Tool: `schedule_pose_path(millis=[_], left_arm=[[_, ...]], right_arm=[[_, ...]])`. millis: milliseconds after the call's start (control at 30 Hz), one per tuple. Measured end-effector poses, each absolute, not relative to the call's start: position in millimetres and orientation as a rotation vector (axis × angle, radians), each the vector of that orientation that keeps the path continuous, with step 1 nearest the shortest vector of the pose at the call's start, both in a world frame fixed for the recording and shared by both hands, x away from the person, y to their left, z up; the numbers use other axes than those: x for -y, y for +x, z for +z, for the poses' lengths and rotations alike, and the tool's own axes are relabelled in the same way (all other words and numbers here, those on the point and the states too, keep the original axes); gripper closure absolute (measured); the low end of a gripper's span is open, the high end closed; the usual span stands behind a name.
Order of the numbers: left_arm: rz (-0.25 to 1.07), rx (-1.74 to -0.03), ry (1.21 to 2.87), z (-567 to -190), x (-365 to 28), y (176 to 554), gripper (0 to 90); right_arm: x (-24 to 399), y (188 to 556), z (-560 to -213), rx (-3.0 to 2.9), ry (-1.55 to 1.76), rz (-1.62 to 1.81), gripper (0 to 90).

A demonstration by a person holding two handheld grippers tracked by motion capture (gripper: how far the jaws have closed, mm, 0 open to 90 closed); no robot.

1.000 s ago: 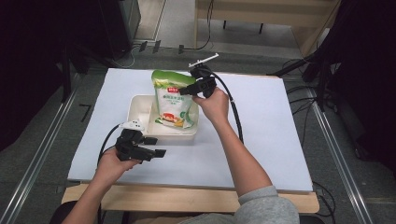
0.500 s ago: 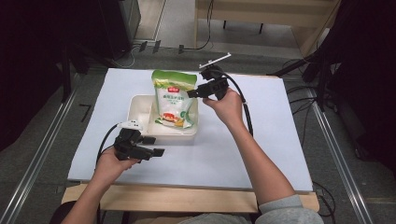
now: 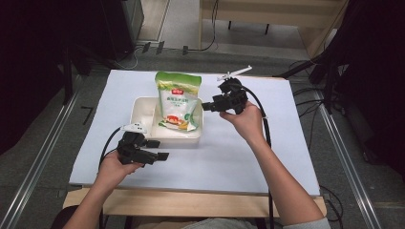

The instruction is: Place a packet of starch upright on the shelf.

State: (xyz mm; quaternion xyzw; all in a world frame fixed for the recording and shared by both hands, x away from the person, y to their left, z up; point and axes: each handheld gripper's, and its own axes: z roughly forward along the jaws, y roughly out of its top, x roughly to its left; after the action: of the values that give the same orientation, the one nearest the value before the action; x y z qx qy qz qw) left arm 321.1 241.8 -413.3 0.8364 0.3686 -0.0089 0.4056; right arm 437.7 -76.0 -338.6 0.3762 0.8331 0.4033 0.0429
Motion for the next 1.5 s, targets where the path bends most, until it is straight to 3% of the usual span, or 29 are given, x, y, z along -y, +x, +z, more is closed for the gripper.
schedule_pose_path(millis=[1033, 1500], left_arm=[[-0.014, -0.91, 2.125, -413.3, -238.9, 319.1, 30.3], [-0.009, -0.904, 2.13, -412.9, -239.0, 318.6, 30.3]], right_arm=[[145.8, 363.9, -393.8, -2.513, 1.083, 1.308, 28.3], [158.9, 351.8, -431.1, -2.512, 1.134, 1.282, 26.7]])
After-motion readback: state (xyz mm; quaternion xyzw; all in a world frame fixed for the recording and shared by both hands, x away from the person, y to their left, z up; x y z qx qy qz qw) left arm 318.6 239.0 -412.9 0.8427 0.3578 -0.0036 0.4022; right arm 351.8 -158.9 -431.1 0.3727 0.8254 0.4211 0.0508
